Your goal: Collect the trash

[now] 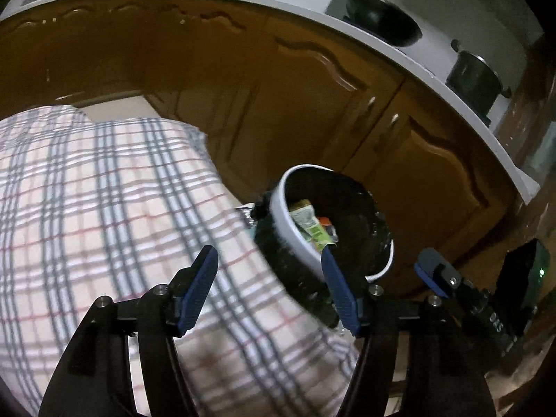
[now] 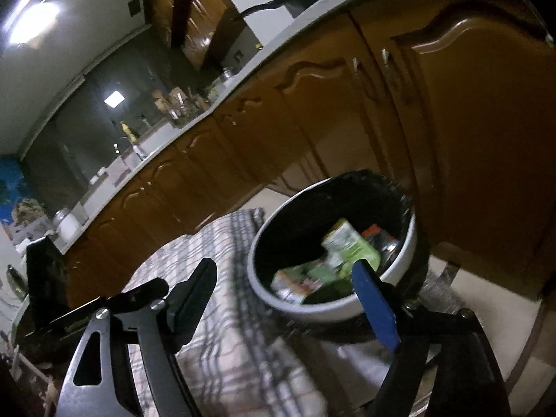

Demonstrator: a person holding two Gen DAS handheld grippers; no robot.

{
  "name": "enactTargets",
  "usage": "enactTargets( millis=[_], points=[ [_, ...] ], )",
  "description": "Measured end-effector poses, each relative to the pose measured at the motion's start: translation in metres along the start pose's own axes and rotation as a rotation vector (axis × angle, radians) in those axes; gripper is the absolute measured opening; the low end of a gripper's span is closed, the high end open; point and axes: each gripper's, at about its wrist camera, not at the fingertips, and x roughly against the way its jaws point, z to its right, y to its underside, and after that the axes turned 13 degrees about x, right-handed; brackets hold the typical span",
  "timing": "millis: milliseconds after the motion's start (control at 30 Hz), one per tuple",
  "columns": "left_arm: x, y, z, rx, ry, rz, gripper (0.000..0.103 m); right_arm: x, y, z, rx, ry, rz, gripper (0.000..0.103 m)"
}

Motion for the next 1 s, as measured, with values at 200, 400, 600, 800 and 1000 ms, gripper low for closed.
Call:
enactTargets(
  millis=[200,400,600,800,1000],
  points=[
    [0.037,0.016,-0.021,0.022,-0.026,0.064,0.073,0.016,0.02,-0.029,0.009,-0.027,0.028,0.088],
    [0.08,0.027,-0.028,-0.015,-0.029,0.154,0.08,0.035,0.013,-0.059,0.069,-0.038,0.075,0.097],
    [0.126,0.035,-0.033,-0.046,-0.027,0.305,0.097,0.071,0.006,-0.094,0.187,0.007,0.202,0.103],
    [0.145,0.064,-0.043,-0.122,-0.124,0.476,0.103,0.084,0.035,-0.112,0.308,0.118,0.342,0.103],
    [0.135,0.082,-0.058,-0.113,-0.157,0.457,0.103,0.062,0.071,-0.109,0.307,0.146,0.279,0.103]
  ],
)
